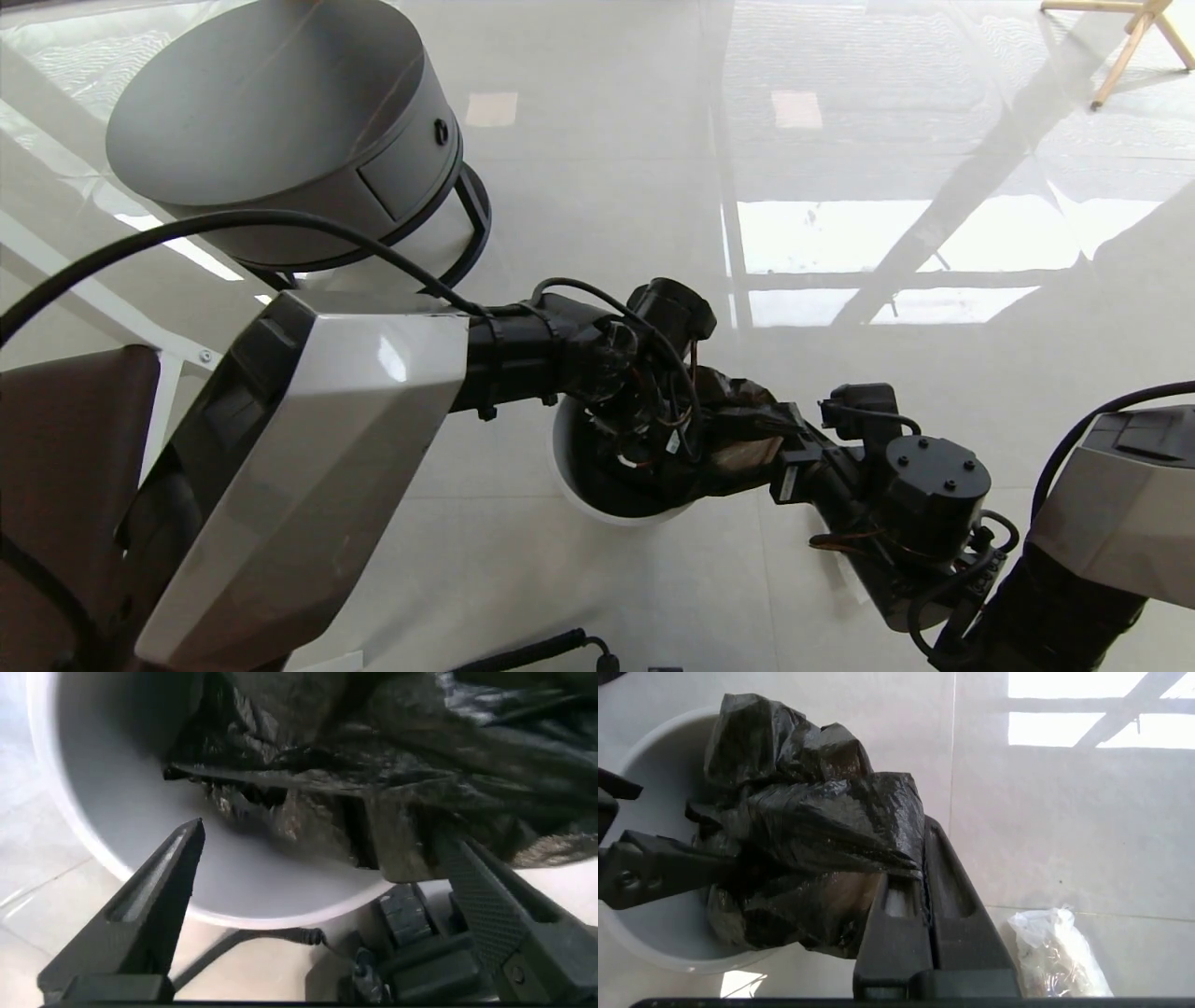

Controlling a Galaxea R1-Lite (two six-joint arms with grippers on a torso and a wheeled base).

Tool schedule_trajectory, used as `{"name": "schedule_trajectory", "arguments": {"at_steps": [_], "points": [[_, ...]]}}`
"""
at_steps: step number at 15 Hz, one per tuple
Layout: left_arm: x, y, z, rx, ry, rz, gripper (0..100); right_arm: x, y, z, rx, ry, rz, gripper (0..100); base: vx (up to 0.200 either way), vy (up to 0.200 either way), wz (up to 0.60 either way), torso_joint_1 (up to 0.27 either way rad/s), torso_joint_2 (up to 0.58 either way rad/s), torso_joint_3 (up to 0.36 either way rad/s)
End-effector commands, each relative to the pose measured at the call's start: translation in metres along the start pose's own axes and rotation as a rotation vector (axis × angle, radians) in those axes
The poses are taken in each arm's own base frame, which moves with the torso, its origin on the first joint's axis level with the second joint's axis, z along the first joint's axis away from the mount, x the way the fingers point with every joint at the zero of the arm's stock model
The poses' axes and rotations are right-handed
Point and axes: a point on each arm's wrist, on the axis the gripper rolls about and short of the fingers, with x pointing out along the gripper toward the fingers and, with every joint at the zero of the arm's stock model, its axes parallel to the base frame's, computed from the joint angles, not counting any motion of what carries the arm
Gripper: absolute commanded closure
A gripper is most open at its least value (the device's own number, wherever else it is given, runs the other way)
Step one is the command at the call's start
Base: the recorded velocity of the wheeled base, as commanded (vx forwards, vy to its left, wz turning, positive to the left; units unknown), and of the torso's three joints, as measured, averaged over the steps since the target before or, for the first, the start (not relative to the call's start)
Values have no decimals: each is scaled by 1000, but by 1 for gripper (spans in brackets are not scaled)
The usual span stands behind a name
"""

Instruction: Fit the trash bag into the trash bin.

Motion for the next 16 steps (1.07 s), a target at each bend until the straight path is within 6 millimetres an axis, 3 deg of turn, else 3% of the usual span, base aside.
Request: {"name": "schedule_trajectory", "arguments": {"at_steps": [1, 4, 8, 9, 14, 16], "points": [[7, -2, -2, -1, 5, 1, 0, 0, 0, 1, 1, -2, 0, 100, 0, 0, 0, 0, 0, 0], [26, 1, -3, -19, -17, 12, 0, -2, -1, 3, 3, -5, 0, 100, 0, 0, 0, 0, 0, 0], [36, 1, -4, -27, -25, 11, 0, -2, -1, 4, 5, -9, 0, 100, 0, 0, 0, 0, 0, 0], [37, 2, -3, -32, -36, 10, 100, -2, -1, 4, 5, -9, 0, 100, 0, 0, 0, 0, 0, 0], [38, 4, 0, -44, -66, 9, 100, -2, -1, 5, 6, -10, 1, 100, 0, 0, 0, 0, 0, 0], [27, 16, 6, -41, -81, 22, 100, -3, -1, 4, 5, -8, 0, 100, 0, 0, 0, 0, 0, 0]]}}
